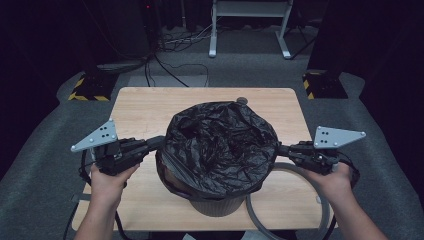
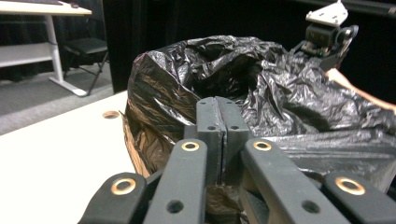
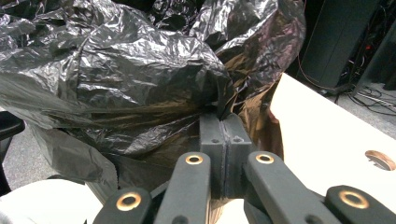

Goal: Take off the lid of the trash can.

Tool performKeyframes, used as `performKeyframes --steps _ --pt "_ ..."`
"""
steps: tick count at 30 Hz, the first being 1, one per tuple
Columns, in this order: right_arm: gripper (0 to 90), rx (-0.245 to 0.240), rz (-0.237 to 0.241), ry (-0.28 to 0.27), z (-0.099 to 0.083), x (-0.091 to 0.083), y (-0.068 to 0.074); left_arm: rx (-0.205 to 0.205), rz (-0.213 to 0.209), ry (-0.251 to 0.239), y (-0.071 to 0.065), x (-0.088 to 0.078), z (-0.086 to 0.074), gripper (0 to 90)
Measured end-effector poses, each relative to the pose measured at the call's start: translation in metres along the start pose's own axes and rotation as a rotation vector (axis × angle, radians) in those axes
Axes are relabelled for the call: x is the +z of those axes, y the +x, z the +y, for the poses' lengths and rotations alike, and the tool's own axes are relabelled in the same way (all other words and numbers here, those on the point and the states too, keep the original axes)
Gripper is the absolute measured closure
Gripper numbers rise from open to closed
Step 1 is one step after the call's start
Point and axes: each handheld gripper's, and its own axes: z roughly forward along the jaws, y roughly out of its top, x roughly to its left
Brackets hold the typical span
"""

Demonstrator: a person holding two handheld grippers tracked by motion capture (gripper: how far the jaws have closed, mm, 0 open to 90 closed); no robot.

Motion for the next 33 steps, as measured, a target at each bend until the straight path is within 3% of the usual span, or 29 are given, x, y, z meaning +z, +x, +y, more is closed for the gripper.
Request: performKeyframes --steps 10,17,22,27,31,33 --pt "90.0 0.027 0.038 0.026 -0.009 0.006 -0.003 -0.002 -0.035 0.029 0.003 -0.010 -0.024 90.0" --pt "90.0 0.047 0.089 0.104 -0.022 0.027 -0.005 0.017 -0.064 0.052 0.001 -0.006 -0.028 90.0" --pt "90.0 0.045 0.081 0.080 -0.023 0.024 -0.005 0.032 -0.074 0.069 -0.001 -0.009 -0.034 90.0" --pt "90.0 0.024 0.058 0.030 -0.013 0.010 -0.005 0.043 -0.097 0.050 -0.006 -0.016 -0.040 90.0" --pt "90.0 0.013 0.052 0.004 -0.008 0.003 -0.004 0.062 -0.134 -0.049 -0.007 -0.028 -0.040 89.9" --pt "90.0 0.008 0.061 -0.008 -0.007 0.001 -0.004 0.067 -0.126 -0.052 -0.008 -0.030 -0.038 89.4"
